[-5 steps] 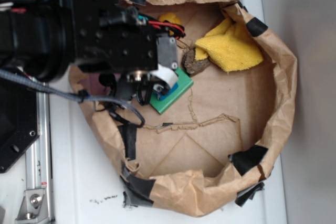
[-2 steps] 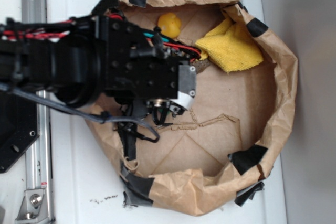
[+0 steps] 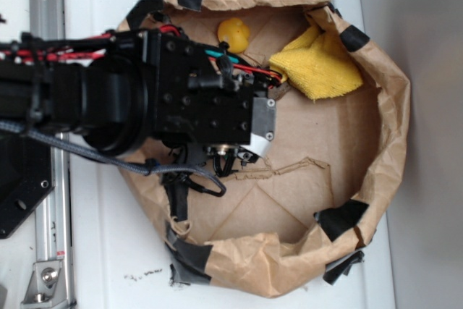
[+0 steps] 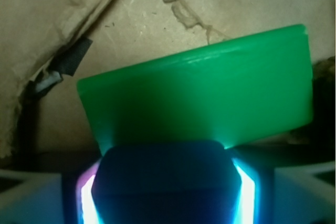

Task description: Grab the blue block.

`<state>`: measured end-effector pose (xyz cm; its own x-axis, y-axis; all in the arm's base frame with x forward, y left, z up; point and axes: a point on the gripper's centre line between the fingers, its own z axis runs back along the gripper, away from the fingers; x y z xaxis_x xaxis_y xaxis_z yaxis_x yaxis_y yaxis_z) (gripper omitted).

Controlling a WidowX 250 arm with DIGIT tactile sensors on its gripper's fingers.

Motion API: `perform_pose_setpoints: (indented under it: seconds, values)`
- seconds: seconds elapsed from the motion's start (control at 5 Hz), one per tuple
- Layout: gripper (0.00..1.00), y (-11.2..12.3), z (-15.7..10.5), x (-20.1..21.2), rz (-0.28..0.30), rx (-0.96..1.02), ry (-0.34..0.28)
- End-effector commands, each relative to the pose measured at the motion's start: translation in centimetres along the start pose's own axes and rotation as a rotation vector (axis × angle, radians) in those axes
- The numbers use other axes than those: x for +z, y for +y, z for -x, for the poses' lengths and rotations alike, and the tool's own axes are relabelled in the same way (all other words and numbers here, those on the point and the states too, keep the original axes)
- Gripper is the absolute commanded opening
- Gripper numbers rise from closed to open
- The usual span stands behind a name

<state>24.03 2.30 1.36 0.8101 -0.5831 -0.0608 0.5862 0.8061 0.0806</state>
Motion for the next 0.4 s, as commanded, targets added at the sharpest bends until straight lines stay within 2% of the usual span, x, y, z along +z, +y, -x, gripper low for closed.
perform_pose_setpoints:
  seconds: [0.0,0.2]
  values:
    - [0.00,1.1,-0.5,8.0,-0.112,0.112,-0.204]
    - [0.00,1.9,-1.5,13.1,-0.086,0.181,-0.259]
